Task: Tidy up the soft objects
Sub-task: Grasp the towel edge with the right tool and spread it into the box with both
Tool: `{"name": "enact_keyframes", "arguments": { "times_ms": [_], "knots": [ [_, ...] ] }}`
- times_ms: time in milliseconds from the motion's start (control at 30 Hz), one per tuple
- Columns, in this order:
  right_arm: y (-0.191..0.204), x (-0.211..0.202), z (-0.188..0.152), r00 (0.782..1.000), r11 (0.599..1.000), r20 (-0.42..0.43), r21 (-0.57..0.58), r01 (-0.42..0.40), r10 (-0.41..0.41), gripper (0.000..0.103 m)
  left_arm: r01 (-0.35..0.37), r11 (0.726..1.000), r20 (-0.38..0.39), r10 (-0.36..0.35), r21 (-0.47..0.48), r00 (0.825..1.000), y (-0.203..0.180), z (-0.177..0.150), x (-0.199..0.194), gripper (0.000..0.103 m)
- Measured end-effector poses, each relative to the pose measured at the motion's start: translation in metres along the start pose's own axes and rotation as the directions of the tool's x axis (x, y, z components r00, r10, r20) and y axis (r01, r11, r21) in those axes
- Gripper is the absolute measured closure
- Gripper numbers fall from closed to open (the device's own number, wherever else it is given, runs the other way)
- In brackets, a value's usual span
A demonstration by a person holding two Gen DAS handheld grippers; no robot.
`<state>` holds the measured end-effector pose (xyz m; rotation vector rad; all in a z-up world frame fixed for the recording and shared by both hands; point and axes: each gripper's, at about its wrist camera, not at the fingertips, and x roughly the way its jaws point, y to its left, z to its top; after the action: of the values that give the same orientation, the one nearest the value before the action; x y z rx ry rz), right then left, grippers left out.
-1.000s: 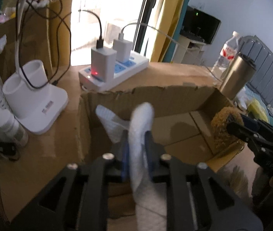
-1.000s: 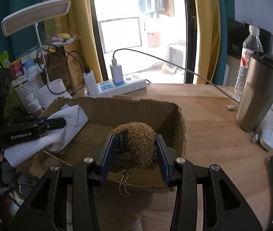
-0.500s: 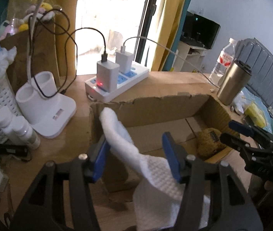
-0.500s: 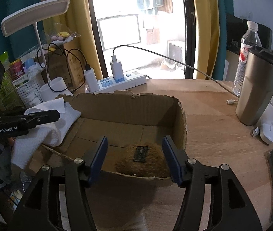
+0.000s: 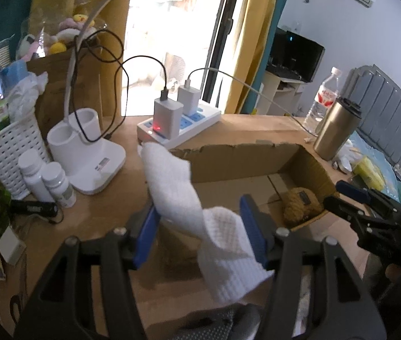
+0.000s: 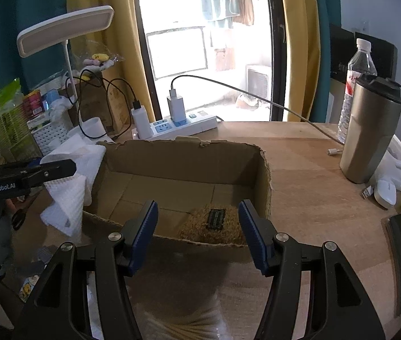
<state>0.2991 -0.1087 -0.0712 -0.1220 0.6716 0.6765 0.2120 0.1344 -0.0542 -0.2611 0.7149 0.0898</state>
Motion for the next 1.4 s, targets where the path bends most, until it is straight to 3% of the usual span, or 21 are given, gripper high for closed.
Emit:
{"name": "enact_keyframes", "arguments": {
  "times_ms": [333,800,967,1033,1100,1167,1400],
  "knots": [
    [0.006,-0.011,-0.003,1.000,1.000,0.018,0.002,-0.020,0.020,0.040,0.046,0.999,0.046,-0.046,-0.002,0.998,-0.002,-0.004,-0.017,0.029],
    [0.088,-0.004,-0.007,0.977,0.969,-0.005,-0.127,-0.210,0.211,0.041,0.125,0.992,0.059,-0.125,0.007,0.990,0.003,-0.003,-0.020,0.028],
    [0.111,0.012,-0.005,0.972,0.958,-0.028,-0.163,-0.236,0.235,0.041,0.151,0.988,0.041,-0.151,0.011,0.988,0.006,-0.007,-0.016,0.028],
    [0.113,0.019,-0.004,0.970,0.957,-0.040,-0.160,-0.244,0.240,0.048,0.154,0.988,0.045,-0.154,0.009,0.987,0.008,-0.007,-0.017,0.028],
    [0.113,0.025,-0.003,0.966,0.954,-0.056,-0.155,-0.258,0.253,0.079,0.154,0.988,0.048,-0.154,0.005,0.987,0.011,-0.008,-0.018,0.028],
    [0.113,0.029,-0.003,0.968,0.955,-0.065,-0.161,-0.249,0.242,0.098,0.154,0.988,0.056,-0.154,0.004,0.986,0.013,-0.007,-0.020,0.028],
    [0.094,0.021,0.012,0.986,0.977,0.010,-0.136,-0.163,0.166,0.101,0.143,0.990,0.082,-0.143,0.011,0.986,0.017,-0.004,-0.026,0.028]
  ]
}}
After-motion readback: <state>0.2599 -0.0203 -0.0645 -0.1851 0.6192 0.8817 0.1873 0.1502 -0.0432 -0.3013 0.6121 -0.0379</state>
